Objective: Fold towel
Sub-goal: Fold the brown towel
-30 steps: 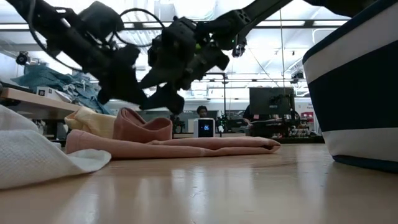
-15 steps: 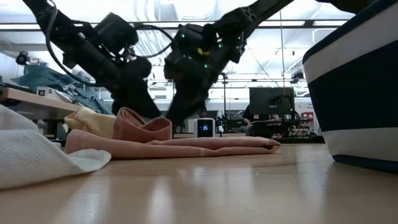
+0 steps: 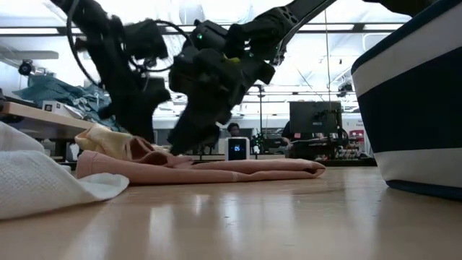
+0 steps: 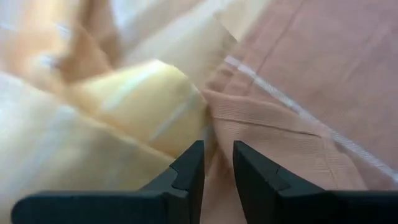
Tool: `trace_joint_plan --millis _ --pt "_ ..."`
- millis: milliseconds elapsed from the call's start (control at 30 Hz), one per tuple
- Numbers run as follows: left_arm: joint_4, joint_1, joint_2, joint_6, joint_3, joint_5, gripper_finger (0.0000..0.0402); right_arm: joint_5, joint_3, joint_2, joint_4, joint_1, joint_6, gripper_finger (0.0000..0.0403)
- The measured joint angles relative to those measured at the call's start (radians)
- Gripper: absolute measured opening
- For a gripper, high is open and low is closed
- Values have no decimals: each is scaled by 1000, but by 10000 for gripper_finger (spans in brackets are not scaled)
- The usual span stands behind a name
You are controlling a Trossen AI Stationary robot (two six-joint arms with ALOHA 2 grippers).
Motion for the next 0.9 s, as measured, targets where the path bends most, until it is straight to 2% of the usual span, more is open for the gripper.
trace_joint_plan --millis 133,233,333,433,500,600,800,900 --pt "-63 -8 -71 81 74 13 75 16 1 -2 54 1 10 170" --pt "-57 -19 -112 184 107 135 75 76 0 -13 3 -10 35 162" --pt "-66 -23 -119 255 108 220 75 252 1 -35 -52 -18 37 153" --pt "-76 -22 -117 292 82 228 75 462 1 -40 -77 -20 27 144" --pt "-51 -23 -111 278 52 238 75 507 -3 -34 -89 -20 26 138" --pt "-28 -29 -106 238 -4 299 75 435 -14 -20 -90 -16 35 126" --pt "42 -56 -105 143 -119 340 75 124 -27 -2 45 23 54 103" --pt "84 -67 -106 105 -159 360 75 115 -23 -2 125 49 48 90"
